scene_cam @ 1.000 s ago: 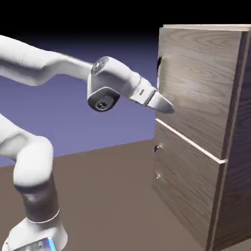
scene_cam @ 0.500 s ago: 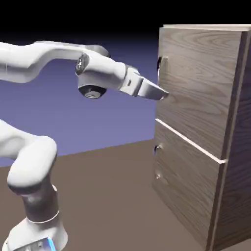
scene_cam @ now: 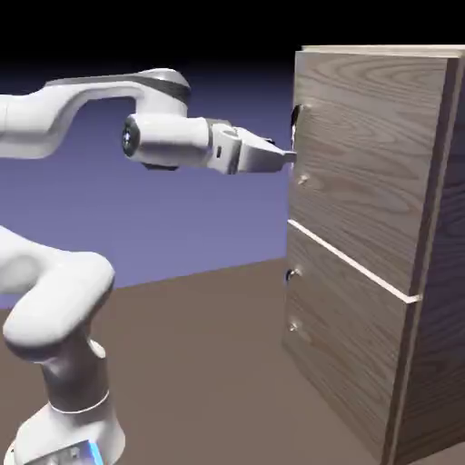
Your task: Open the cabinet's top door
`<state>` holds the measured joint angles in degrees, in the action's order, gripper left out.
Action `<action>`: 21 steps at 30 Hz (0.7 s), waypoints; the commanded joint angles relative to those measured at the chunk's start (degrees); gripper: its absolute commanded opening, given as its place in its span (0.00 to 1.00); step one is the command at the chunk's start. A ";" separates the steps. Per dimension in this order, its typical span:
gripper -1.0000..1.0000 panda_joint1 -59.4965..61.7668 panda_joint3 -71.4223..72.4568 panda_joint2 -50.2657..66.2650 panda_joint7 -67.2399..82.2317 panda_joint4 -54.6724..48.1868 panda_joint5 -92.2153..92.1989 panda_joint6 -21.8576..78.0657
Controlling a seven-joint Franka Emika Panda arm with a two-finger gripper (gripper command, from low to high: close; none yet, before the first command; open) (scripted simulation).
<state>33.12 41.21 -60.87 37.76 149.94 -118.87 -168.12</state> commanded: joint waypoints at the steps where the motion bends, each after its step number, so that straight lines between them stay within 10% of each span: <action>1: 0.50 0.71 0.87 -0.59 1.68 -0.23 -2.50 0.12; 16: 0.50 16.64 12.43 -1.07 16.07 -8.22 -24.91 5.25; 17: 0.00 16.64 12.43 -1.07 16.07 -8.22 -24.91 5.25; 21: 0.00 10.41 7.11 -2.27 16.01 -3.08 -21.19 8.91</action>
<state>43.54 48.32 -63.15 53.77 146.87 -140.05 -159.15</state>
